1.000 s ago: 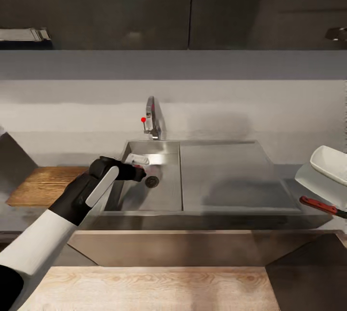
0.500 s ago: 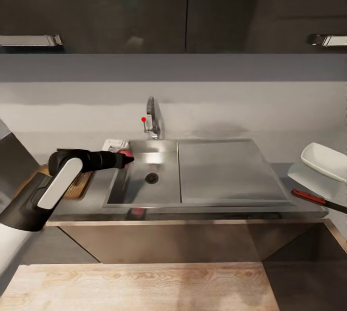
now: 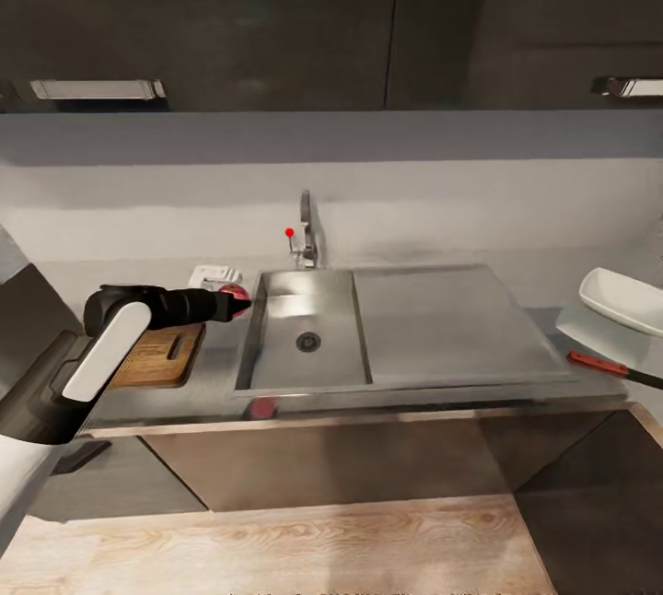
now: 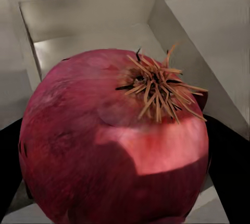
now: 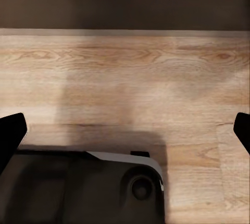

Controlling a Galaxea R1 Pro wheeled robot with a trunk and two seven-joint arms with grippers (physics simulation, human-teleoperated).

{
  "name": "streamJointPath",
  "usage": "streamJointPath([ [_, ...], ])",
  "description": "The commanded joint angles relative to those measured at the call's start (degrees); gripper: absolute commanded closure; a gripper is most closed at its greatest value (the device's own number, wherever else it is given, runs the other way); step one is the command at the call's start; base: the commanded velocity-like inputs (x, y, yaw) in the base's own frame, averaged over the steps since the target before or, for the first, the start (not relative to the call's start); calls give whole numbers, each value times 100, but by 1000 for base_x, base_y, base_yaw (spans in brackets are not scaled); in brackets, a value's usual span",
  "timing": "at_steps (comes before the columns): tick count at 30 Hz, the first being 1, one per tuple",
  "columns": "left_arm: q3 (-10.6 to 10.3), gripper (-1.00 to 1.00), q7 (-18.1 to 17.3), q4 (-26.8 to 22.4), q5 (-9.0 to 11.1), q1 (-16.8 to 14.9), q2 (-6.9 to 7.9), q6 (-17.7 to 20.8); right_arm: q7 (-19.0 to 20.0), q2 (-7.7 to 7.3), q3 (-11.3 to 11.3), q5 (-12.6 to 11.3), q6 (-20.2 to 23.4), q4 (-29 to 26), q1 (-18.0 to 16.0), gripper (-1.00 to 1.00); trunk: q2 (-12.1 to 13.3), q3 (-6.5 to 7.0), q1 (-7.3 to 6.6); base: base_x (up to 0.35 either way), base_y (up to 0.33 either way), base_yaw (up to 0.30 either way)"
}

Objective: In the kitchen, take the Vidalia onion out of the sink, dice it on the chopping board with the paring knife, put the diced onion into the bowl on the countertop, then place both the paring knife and the chopping board into the sink.

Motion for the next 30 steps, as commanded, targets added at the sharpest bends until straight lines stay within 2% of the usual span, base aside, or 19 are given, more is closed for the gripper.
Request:
streamJointPath([
  [1, -10, 100, 59, -5, 67, -2, 16, 7, -57, 0, 7, 59, 7, -10, 2, -100, -11, -6, 2, -134, 284, -33],
  [11, -9, 100, 59, 11, 86, 3, 91, 7, -60, 0, 7, 54, 8, -10, 2, -100, -11, -2, 2, -148, 278, -1],
  [17, -9, 100, 59, 21, 89, 3, 94, 7, -62, 0, 7, 51, 8, -10, 2, -100, -11, 17, 2, -90, 276, 186],
  [21, -14, 100, 60, 33, 89, 3, 93, 3, -61, 0, 7, 52, 8, -10, 2, -100, -11, 29, 2, 120, 214, 181],
  [30, -16, 100, 61, 69, 89, 3, 88, 1, -63, 0, 7, 53, 8, -10, 2, -100, -11, 33, 2, 207, 141, 24],
])
